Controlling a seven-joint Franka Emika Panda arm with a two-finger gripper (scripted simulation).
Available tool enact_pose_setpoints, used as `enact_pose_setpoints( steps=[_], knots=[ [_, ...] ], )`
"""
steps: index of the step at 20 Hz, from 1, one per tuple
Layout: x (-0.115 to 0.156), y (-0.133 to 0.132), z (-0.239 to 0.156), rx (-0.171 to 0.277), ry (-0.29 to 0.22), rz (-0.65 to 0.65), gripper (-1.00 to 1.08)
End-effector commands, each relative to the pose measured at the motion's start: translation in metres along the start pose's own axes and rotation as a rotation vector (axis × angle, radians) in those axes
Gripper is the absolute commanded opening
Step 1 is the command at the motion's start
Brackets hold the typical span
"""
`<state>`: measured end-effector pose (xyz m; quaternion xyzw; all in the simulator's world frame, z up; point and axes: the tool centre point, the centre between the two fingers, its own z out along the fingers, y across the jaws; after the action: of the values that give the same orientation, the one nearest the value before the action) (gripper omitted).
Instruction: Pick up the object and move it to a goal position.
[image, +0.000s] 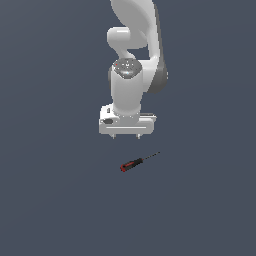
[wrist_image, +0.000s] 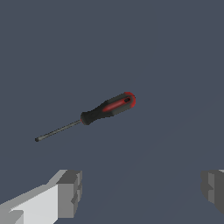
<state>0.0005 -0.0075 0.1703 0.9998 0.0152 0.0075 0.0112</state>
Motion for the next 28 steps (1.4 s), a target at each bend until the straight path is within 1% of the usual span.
enact_pose_setpoints(
  steps=[1,4,9,15,22,28],
  knots=[
    [0.0,0.0,0.0,0.0,0.0,0.0,1.0],
    [0.002,-0.004,-0.001,0.005,0.004,-0.007,1.0],
    [0.008,-0.018,-0.004,0.023,0.019,-0.038,1.0],
    [0.008,-0.019,-0.004,0.024,0.019,-0.041,1.0],
    [0.01,-0.021,0.001,0.027,0.016,0.015,1.0],
    [0.013,-0.026,0.01,0.03,0.011,0.112,1.0]
  ],
)
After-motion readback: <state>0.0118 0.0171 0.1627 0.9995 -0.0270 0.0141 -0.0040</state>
